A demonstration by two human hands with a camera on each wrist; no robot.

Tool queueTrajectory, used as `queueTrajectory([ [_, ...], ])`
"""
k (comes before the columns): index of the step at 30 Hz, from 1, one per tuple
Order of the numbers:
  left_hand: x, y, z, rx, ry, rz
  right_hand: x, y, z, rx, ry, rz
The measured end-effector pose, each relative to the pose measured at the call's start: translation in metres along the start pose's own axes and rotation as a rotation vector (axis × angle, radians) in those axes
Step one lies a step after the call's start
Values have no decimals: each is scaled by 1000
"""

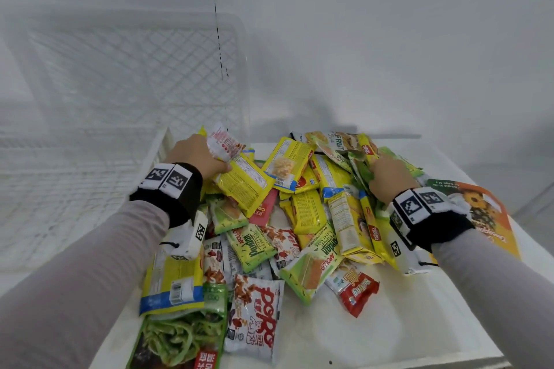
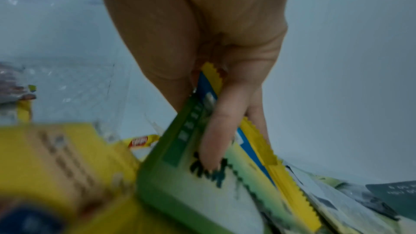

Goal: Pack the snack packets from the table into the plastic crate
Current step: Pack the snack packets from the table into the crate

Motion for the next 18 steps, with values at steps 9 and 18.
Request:
queueTrajectory([
  [9,-78,-38,-27,109,-263,-185,-55,-29,-6,50,-159,602],
  [18,-154,-25,-42,214,-51,-910,-121,37,-22,-143,-206,1022],
])
Point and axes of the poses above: each hand's wrist, its own z-axis towards the middle knuckle, its own x-axis out of the palm, y = z × x, the point moved 10 cm from there along z, towards the middle knuckle, and after that the axes turned 1 degree about x, right-handed, at the moved point
